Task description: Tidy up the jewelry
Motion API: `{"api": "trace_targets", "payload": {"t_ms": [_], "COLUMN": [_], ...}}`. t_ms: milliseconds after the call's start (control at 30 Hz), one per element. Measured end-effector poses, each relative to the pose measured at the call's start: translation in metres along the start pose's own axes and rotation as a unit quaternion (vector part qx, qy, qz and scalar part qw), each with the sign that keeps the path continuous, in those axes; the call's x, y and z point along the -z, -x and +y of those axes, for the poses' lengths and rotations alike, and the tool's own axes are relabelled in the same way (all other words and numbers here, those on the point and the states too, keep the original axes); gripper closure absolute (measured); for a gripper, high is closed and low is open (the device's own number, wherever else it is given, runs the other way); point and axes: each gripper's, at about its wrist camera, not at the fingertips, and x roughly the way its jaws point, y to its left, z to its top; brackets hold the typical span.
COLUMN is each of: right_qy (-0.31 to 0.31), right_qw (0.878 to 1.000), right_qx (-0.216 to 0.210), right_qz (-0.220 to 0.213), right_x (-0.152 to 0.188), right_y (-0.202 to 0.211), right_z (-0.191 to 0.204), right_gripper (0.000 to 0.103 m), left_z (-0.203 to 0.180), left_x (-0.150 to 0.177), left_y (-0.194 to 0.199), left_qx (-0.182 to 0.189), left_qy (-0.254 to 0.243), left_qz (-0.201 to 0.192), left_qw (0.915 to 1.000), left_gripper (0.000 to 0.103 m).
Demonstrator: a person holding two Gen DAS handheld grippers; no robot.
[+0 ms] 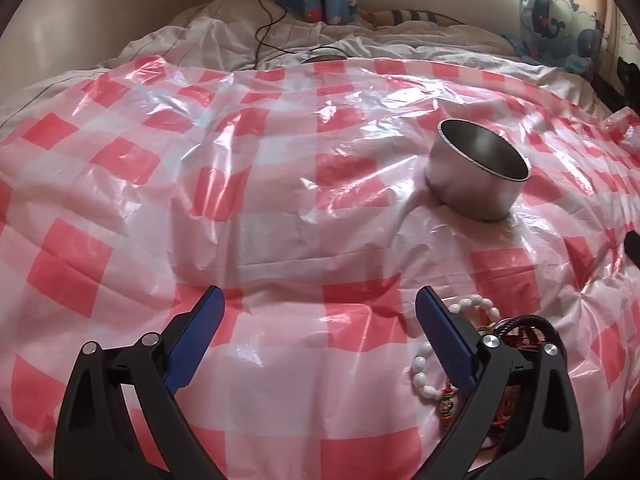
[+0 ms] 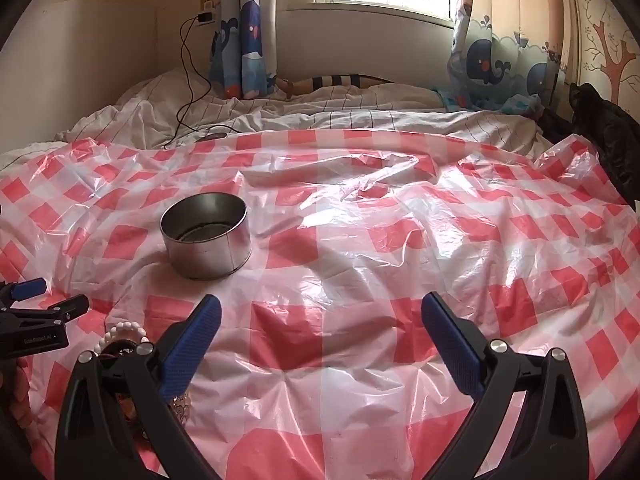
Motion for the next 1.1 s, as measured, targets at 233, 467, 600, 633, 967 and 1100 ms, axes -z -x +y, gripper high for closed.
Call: {"api": "trace_targets", "payload": {"t_ms": [233,467,600,633,967,1100], "right_qy": [0.016,0.006,0.002,0.002,0.002,0.005], "right_qw": [1.000,1.000,1.000,1.000,0.999,0.999], "right_qx": [0.007,0.002,-0.005,-0.005,-0.008,-0.009], "right_qz": [0.012,0.026,0.027,0.028,0.034,0.036], "right_x": [0.005,0.006,0.006,0.005,0.005,0.007], "right_y": [-0.004,-0.006,-0.005,-0.005,-0.007,-0.009], "right_z": [0.009,0.006,0.005,0.005,0.006,0.008], "right_gripper": [0.007,0.007,0.007,0.007,0.007,0.007], "left_z": [-0.012,-0.009,-0.004,-0.004,0.003,-0.010], "left_x": [-0.003,-0.006,-0.006,-0.006,-0.004,-0.004], "left_y": [0.010,0.014,0.008,0.007,0.007,0.001], "left_qx": [-0.034,-0.036,-0.026,-0.023,-0.017,-0.021], "left_qy": [-0.022,-0.008,0.006,0.006,-0.001,0.002], "left_qz": [-0.025,-0.033,-0.026,-0.024,-0.014,-0.008], "left_qw": [0.9989,0.9988,0.9993,0.9994,0.9998,0.9997], "left_gripper": [0.009,0.007,0.007,0.007,0.007,0.007]}}
